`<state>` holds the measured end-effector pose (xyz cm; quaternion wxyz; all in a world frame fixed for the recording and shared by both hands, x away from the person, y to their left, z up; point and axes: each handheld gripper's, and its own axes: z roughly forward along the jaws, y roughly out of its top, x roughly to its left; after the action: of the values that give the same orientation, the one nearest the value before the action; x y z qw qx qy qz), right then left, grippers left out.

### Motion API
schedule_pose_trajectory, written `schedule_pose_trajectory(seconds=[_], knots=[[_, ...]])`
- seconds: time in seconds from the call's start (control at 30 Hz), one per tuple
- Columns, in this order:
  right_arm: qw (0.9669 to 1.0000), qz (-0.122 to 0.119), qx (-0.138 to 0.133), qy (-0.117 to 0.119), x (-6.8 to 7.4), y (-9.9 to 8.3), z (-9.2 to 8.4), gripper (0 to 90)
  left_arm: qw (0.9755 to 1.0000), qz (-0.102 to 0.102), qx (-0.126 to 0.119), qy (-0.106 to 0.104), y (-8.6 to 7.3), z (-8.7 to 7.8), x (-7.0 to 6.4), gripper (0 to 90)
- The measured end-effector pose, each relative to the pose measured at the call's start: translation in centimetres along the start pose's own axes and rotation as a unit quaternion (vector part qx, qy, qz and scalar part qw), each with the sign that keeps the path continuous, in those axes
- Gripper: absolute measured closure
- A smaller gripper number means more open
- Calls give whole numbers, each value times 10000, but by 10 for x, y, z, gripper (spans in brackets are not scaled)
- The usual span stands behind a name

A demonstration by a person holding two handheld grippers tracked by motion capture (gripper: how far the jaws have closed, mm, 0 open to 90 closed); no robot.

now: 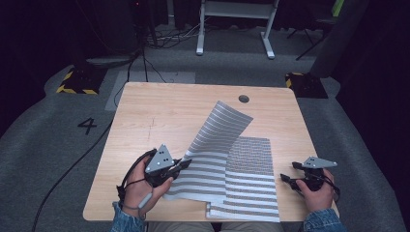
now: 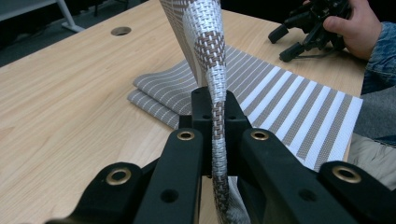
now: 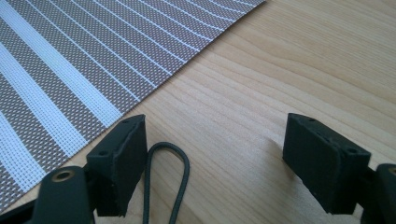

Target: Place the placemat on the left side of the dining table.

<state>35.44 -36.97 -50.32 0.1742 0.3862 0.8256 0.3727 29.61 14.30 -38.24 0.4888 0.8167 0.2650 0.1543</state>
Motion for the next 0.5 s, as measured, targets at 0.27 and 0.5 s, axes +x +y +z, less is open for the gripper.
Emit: schedule_pose_trajectory(seconds=[0.27, 0.5], knots=[[10000, 0, -1, 0, 0, 0, 0, 223, 9997, -171, -111, 145, -5, -23, 8, 882], [10000, -51, 14, -13, -1, 0, 0, 223, 9986, -223, -92, 480, -14, -40, 16, 881]])
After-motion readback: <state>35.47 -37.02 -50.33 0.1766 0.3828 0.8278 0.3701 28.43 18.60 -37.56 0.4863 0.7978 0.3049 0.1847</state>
